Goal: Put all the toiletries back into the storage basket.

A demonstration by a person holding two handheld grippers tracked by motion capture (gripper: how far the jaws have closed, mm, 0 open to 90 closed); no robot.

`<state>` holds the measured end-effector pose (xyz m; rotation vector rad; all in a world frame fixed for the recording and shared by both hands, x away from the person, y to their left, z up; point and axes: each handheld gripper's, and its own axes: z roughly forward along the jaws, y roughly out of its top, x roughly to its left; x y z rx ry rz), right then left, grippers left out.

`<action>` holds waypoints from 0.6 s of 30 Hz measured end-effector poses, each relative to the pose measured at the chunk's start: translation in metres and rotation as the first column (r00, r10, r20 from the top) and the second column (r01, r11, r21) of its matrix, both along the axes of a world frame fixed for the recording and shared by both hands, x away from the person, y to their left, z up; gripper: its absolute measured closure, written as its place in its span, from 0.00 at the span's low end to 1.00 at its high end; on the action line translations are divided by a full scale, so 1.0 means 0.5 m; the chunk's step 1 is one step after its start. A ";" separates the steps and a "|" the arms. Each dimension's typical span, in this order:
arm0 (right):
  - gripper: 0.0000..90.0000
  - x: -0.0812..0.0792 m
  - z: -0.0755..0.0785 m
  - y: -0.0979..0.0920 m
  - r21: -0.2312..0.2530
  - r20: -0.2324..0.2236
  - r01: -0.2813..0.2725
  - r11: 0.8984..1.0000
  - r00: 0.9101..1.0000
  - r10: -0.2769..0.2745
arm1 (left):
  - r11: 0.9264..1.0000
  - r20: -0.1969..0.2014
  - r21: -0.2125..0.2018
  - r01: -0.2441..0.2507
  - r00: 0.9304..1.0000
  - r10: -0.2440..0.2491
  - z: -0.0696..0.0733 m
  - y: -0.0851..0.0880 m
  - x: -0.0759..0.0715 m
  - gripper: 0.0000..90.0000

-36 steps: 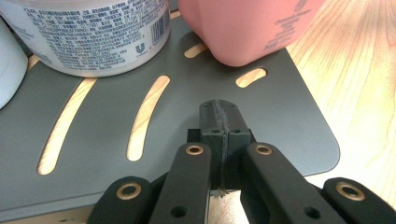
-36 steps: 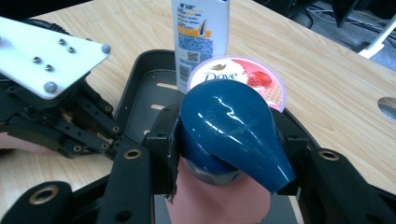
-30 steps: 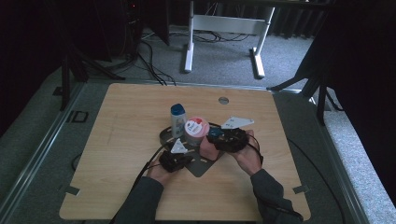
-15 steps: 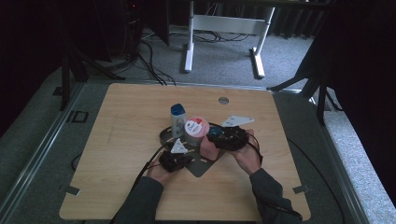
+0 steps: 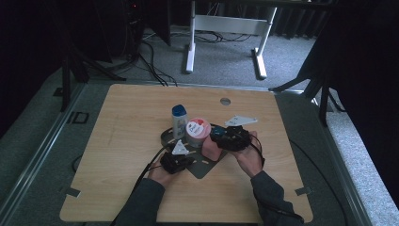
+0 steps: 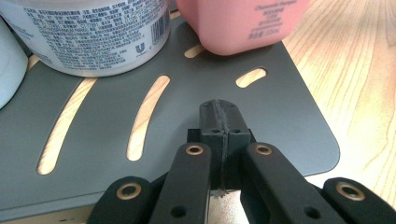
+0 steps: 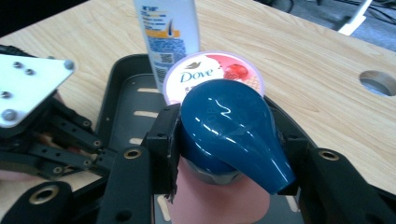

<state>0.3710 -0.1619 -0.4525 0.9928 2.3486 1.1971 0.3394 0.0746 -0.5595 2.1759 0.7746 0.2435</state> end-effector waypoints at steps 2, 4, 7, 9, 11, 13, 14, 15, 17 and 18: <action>0.60 0.001 0.001 0.003 -0.016 0.010 0.019 1.000 1.000 -0.018 | 1.000 0.000 0.000 0.000 1.000 0.000 0.000 0.000 0.000 1.00; 0.60 0.003 0.001 0.005 -0.036 0.021 0.033 0.999 0.999 -0.032 | 1.000 -0.001 -0.001 0.000 1.000 0.000 0.000 0.000 0.000 1.00; 0.59 0.009 0.001 0.000 -0.033 0.018 0.039 0.999 0.999 -0.039 | 1.000 0.000 -0.001 0.001 1.000 -0.001 0.000 0.000 0.000 1.00; 0.59 0.012 0.000 -0.003 -0.031 0.016 0.045 0.999 0.999 -0.045 | 1.000 0.000 -0.001 0.000 1.000 0.000 0.000 0.000 0.000 1.00; 0.59 0.016 -0.002 -0.003 -0.033 0.017 0.052 0.998 0.999 -0.052 | 1.000 -0.001 -0.001 0.000 1.000 0.000 0.000 0.000 0.000 1.00; 0.59 0.019 -0.005 -0.006 -0.037 0.016 0.060 0.998 0.998 -0.060 | 1.000 -0.001 -0.001 0.000 1.000 0.000 0.000 0.000 0.000 1.00; 0.59 0.021 -0.006 -0.007 -0.034 0.015 0.064 0.997 0.998 -0.063 | 1.000 0.000 -0.001 0.000 1.000 0.000 0.000 0.000 0.000 1.00; 0.59 0.022 -0.007 -0.008 -0.032 0.014 0.066 0.997 0.998 -0.065 | 1.000 0.000 -0.001 0.000 1.000 0.000 0.000 0.000 0.000 1.00; 0.59 0.026 -0.008 -0.011 -0.033 0.015 0.070 0.997 0.997 -0.069 | 1.000 0.000 -0.001 0.000 1.000 0.000 0.000 0.000 0.000 1.00; 0.59 0.027 -0.008 -0.012 -0.032 0.017 0.072 0.997 0.997 -0.072 | 1.000 0.000 -0.001 0.001 1.000 -0.001 0.000 0.000 0.000 1.00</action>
